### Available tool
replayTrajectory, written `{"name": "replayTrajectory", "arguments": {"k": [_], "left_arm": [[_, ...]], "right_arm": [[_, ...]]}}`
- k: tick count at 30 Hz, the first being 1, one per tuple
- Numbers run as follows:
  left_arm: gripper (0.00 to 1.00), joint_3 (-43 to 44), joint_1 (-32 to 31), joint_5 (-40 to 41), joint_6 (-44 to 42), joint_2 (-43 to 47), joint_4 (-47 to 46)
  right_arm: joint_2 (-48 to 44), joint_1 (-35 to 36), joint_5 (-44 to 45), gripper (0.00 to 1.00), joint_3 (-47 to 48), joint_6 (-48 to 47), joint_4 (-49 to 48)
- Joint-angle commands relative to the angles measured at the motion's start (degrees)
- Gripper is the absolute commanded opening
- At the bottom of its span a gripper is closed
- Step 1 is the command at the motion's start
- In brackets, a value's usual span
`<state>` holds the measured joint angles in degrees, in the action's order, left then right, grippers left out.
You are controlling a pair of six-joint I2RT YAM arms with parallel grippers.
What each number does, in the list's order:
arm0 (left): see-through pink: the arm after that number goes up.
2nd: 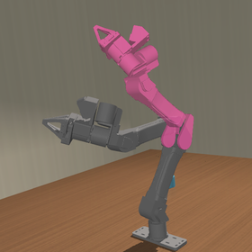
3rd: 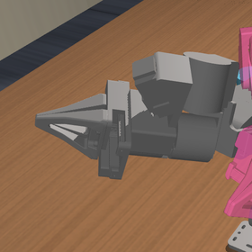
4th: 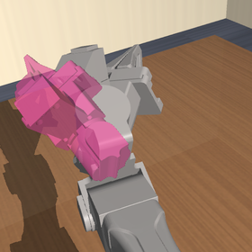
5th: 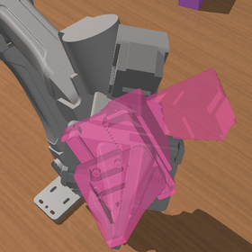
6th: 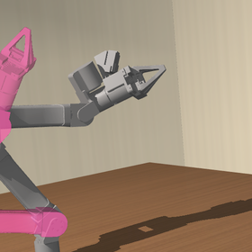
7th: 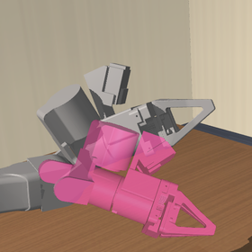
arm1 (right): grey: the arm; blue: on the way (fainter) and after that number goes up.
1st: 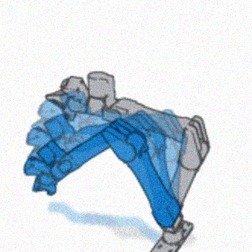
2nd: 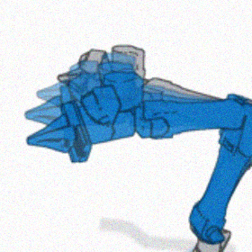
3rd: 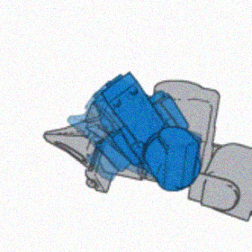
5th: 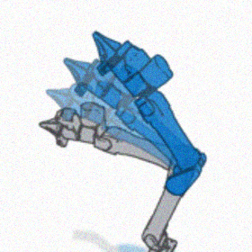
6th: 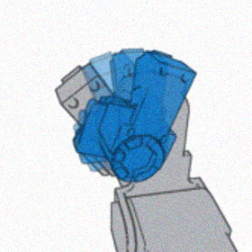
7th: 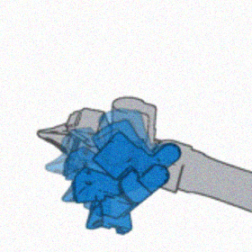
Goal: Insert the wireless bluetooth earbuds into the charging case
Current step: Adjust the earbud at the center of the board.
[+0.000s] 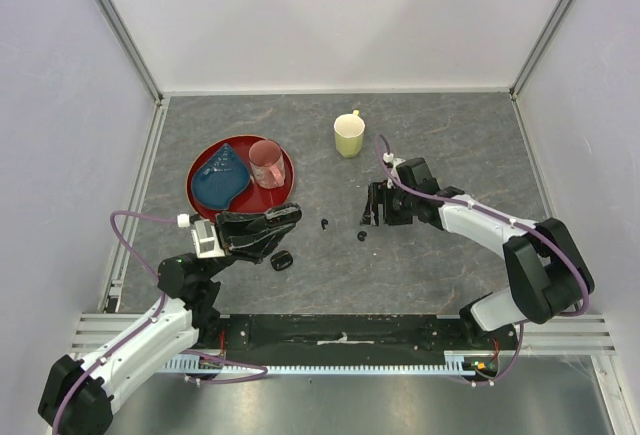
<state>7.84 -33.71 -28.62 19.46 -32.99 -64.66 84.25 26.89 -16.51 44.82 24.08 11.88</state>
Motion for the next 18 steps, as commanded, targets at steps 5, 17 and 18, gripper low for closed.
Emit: {"name": "replayTrajectory", "arguments": {"k": [5,17,18], "left_arm": [[0.02,-0.01,0.32,1.29,-2.32,-0.32,-0.73],[0.02,0.07,0.32,1.38,-2.32,-0.05,-0.46],[0.02,0.07,0.32,1.38,-2.32,0.03,-0.38]], "right_arm": [[0.92,1.32,1.22,0.76,3.43,-1.75,-0.01],[1.62,5.01,-1.5,0.66,3.52,2.11,-3.09],[1.8,5.1,-1.85,0.64,3.35,2.38,-3.53]]}}
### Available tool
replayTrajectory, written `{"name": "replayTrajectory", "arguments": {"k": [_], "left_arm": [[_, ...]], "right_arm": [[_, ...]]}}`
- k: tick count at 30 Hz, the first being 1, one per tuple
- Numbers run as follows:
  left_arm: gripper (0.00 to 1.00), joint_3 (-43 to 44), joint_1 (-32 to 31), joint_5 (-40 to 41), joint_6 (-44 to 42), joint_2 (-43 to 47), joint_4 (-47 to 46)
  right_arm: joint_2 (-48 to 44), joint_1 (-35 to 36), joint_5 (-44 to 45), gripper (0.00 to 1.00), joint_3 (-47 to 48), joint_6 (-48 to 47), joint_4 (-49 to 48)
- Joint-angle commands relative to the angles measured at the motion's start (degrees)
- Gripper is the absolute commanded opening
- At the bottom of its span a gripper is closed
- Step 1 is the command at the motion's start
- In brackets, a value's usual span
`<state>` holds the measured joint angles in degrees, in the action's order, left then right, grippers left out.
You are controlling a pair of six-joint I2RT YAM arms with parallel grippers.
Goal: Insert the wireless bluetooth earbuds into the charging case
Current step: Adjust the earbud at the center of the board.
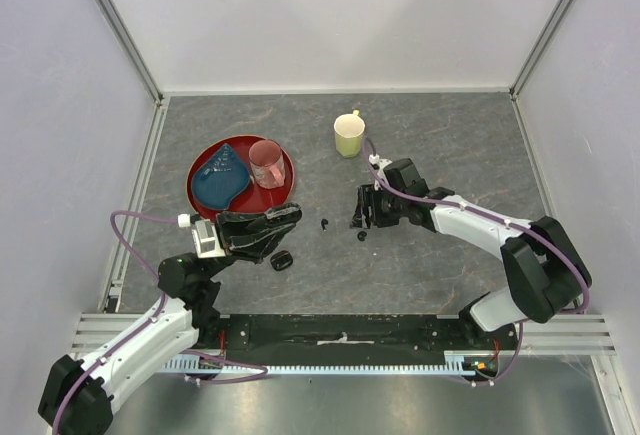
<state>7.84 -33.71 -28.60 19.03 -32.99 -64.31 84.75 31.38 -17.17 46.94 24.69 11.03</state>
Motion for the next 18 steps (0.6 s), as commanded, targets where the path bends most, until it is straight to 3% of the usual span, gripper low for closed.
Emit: {"name": "replayTrajectory", "arguments": {"k": [1,18], "left_arm": [[0.02,0.07,0.32,1.35,-1.89,0.03,-0.64],[0.02,-0.19,0.32,1.79,-2.15,1.88,1.47]], "right_arm": [[1.56,0.88,-1.46,0.64,1.23,2.38,-2.85],[4.81,2.64,-1.38,0.58,-0.88,6.16,-7.25]]}}
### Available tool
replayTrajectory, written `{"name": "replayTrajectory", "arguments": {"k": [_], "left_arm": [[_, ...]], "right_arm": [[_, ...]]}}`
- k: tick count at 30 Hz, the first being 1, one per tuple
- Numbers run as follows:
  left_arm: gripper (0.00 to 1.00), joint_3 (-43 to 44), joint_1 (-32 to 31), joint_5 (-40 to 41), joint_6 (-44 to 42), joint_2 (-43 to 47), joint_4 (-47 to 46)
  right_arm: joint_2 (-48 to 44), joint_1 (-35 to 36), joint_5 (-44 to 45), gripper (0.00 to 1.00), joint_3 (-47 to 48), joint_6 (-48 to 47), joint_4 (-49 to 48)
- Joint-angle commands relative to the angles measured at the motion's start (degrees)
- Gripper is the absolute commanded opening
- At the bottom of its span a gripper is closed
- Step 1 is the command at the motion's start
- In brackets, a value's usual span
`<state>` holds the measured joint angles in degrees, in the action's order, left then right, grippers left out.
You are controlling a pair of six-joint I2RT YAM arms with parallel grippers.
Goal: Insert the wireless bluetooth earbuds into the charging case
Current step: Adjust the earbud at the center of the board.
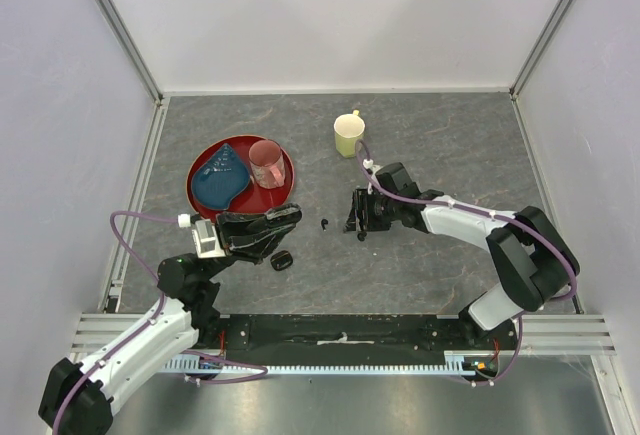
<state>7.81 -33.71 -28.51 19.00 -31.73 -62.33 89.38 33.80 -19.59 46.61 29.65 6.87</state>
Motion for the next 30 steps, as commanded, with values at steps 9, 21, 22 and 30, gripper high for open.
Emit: {"name": "replayTrajectory", "arguments": {"k": [9,21,22,30], "left_arm": [[0.02,-0.52,0.32,1.88,-2.04,1.23,-0.34],[0.02,-0.78,0.32,2.06,-2.22,1.14,-0.25],[0.02,-0.78,0.32,2.14,-2.22,1.23,-0.34],[0.02,-1.13,0.32,2.23,-2.04,1.31,-0.69]], "right_arm": [[1.14,0.21,3.68,0.58,-1.87,0.85,-3.01],[-1.57,0.21,5.53,0.57,-3.45,-0.73,-0.46],[-2.02,0.21,5.79,0.57,-3.98,-0.82,-0.11],[-5.27,0.21,6.5,0.57,-6.0,-1.78,1.82]]}}
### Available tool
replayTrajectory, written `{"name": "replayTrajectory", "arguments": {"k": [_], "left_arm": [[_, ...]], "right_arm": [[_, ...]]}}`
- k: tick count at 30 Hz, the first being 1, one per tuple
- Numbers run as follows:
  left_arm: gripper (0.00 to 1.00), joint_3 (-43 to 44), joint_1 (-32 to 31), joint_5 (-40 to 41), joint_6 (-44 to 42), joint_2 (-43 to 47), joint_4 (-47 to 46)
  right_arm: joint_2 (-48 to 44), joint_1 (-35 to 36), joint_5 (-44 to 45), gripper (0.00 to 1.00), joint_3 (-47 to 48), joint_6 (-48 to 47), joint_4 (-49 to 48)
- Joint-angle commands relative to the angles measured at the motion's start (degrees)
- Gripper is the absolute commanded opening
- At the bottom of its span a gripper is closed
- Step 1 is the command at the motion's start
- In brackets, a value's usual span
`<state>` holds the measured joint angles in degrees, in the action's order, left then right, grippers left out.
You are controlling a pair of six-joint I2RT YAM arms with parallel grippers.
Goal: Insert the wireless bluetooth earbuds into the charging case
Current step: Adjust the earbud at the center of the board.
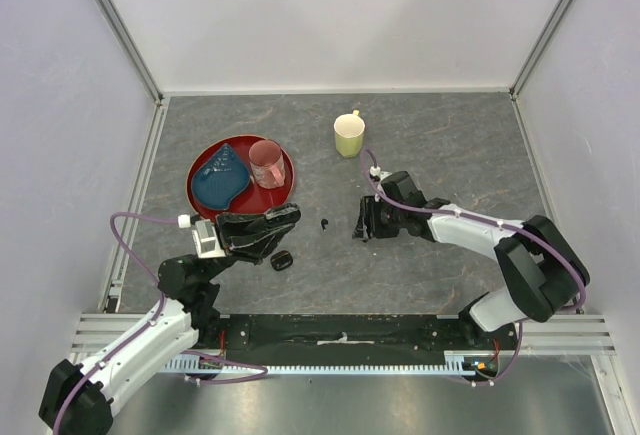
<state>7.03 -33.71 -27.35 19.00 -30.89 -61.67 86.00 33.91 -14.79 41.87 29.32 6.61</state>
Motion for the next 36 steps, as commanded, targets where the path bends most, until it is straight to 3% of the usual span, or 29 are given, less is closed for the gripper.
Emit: {"name": "replayTrajectory", "arguments": {"k": [1,21,29,36], "left_arm": [[0.02,-0.35,0.4,1.07,-2.04,0.48,-1.17],[0.02,-0.44,0.32,1.07,-2.22,1.01,-0.65],[0.02,-0.26,0.32,1.08,-2.31,0.22,-0.82],[0.02,-0.17,0.32,0.9,-2.13,-0.4,-1.08]], "right_arm": [[-2.23,0.1,1.78,0.57,-1.87,-1.63,2.7],[-12.17,-1.91,9.42,0.53,-5.04,1.88,4.38],[-13.05,-7.8,4.07,0.46,-7.85,1.53,2.71],[-9.45,-8.42,0.03,0.43,-9.26,1.09,-0.37]]}}
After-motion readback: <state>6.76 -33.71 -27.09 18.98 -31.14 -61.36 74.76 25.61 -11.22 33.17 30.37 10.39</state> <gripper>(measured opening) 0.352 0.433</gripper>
